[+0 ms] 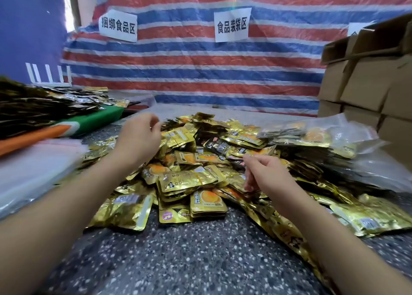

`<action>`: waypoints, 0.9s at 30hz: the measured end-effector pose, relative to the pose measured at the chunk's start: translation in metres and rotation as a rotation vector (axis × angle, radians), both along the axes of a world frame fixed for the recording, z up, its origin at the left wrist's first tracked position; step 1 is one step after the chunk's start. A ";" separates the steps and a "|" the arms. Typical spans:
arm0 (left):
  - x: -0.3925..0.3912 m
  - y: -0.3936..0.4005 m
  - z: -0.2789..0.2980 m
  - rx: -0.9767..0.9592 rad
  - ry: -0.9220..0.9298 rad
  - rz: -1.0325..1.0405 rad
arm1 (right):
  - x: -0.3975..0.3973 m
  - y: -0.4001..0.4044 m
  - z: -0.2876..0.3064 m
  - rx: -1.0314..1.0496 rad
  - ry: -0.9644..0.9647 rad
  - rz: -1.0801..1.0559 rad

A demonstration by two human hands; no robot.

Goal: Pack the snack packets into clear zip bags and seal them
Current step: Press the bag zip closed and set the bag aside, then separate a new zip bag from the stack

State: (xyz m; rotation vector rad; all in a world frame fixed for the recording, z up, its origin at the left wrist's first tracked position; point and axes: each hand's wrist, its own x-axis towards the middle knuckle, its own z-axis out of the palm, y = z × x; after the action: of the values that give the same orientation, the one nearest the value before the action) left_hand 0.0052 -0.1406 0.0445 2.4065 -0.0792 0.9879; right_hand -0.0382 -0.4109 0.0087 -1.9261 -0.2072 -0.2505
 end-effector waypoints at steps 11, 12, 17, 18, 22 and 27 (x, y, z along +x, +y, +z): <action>0.007 0.174 -0.057 0.146 0.684 0.583 | 0.001 0.003 -0.006 -0.004 -0.014 0.012; 0.004 0.176 -0.060 0.118 0.665 0.579 | 0.002 0.003 -0.006 0.007 -0.013 0.014; -0.005 0.176 -0.064 0.245 0.646 0.584 | 0.003 0.001 -0.007 0.004 -0.001 0.015; -0.005 0.173 -0.062 0.273 0.654 0.588 | 0.003 0.000 -0.007 0.005 0.002 0.016; -0.005 0.164 -0.055 0.330 0.642 0.638 | 0.003 0.001 -0.006 0.007 0.011 0.023; -0.010 0.161 -0.053 0.256 0.551 0.717 | 0.001 0.000 -0.005 0.003 0.014 0.017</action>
State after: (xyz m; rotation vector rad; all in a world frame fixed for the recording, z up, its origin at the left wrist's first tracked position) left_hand -0.0048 0.0202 -0.0084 2.9199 0.9606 0.5553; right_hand -0.0370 -0.4106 0.0036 -1.9217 -0.2135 -0.2264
